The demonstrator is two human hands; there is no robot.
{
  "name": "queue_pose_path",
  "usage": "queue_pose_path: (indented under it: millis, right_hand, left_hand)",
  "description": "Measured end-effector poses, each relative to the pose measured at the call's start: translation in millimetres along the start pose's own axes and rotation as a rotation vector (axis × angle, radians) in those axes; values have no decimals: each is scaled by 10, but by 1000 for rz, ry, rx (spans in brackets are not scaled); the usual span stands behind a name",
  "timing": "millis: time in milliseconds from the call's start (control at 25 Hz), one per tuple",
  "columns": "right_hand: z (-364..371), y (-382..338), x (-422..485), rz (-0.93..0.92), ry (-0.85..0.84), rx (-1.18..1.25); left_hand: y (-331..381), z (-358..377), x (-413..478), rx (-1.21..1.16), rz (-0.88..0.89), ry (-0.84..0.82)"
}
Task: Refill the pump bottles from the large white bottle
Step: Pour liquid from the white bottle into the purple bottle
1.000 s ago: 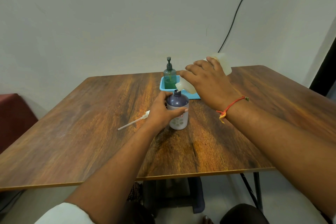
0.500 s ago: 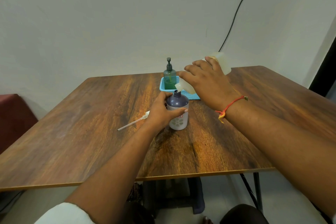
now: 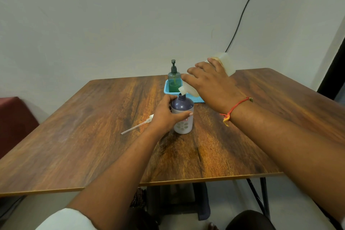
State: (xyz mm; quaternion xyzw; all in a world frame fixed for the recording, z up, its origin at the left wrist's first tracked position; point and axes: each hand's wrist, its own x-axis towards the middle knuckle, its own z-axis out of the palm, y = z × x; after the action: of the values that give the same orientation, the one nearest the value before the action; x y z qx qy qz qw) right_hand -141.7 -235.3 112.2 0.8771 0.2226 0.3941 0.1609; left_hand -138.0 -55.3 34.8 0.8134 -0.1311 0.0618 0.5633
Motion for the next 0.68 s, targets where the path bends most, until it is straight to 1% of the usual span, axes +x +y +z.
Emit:
queue_pose_path:
  millis: [680]
  right_hand:
    - [-21,25,54,-38,-44,-40]
  left_hand:
    - [-10,-1,32,14,-15,3]
